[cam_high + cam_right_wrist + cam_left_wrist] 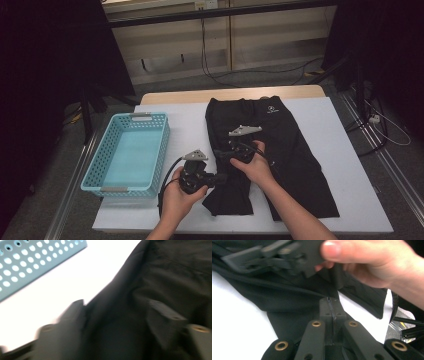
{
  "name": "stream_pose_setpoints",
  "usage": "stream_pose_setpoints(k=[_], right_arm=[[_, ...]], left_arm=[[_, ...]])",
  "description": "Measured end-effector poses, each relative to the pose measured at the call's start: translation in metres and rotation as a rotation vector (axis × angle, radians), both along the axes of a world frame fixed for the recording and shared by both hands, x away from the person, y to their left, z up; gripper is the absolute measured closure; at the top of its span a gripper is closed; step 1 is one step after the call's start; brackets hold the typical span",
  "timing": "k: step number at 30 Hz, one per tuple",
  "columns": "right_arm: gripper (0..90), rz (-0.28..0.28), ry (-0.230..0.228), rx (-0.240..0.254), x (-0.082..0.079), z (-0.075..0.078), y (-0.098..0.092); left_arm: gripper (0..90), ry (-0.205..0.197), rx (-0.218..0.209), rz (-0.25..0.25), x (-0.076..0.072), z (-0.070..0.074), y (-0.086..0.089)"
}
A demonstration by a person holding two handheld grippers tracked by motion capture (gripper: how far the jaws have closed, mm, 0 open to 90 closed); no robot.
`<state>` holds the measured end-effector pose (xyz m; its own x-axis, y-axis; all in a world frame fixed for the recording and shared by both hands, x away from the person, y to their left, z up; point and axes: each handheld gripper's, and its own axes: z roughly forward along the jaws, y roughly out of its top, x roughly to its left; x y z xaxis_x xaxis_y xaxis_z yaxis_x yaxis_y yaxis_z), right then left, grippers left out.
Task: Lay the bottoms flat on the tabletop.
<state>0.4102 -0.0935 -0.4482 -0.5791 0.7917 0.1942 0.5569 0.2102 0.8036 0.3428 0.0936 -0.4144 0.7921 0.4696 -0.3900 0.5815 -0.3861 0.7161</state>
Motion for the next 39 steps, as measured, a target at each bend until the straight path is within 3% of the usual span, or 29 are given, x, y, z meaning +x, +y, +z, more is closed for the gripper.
stream_pose_setpoints(k=[6, 8, 12, 16, 21, 23, 26, 28, 32, 39], right_arm=[[85.3, 0.049, 0.054, 0.034, 0.009, -0.01, 0.0], [88.9, 0.047, 0.051, 0.035, 0.009, -0.009, -0.006], [89.4, 0.023, 0.012, 0.041, 0.002, 0.006, -0.026], [89.3, -0.025, -0.025, 0.026, -0.013, 0.021, -0.058], [88.3, -0.033, -0.013, -0.028, -0.033, 0.024, -0.093], [83.1, -0.041, 0.003, -0.05, -0.037, 0.021, -0.099], [62.3, -0.065, -0.047, -0.095, -0.032, 0.021, -0.096], [55.3, -0.08, -0.074, -0.117, -0.023, 0.024, -0.09], [53.3, -0.069, -0.122, -0.14, 0.002, 0.024, -0.072], [58.6, -0.013, -0.118, -0.253, 0.038, 0.004, -0.039]], left_arm=[[90.0, -0.025, -0.003, -0.014, 0.0, 0.001, -0.004], [90.0, -0.033, -0.014, -0.018, 0.0, 0.001, -0.004], [90.0, -0.04, -0.03, -0.029, 0.001, 0.004, -0.006], [90.0, -0.051, -0.039, -0.051, 0.0, 0.005, -0.011], [90.0, -0.046, -0.034, -0.07, -0.001, 0.002, -0.017], [90.0, -0.045, -0.029, -0.074, -0.001, 0.001, -0.019], [90.0, -0.038, -0.022, -0.076, 0.0, -0.001, -0.019], [90.0, -0.041, -0.023, -0.076, 0.001, -0.001, -0.019], [90.0, -0.04, -0.023, -0.075, 0.002, -0.003, -0.018], [90.0, -0.038, -0.021, -0.07, 0.004, -0.004, -0.016]])
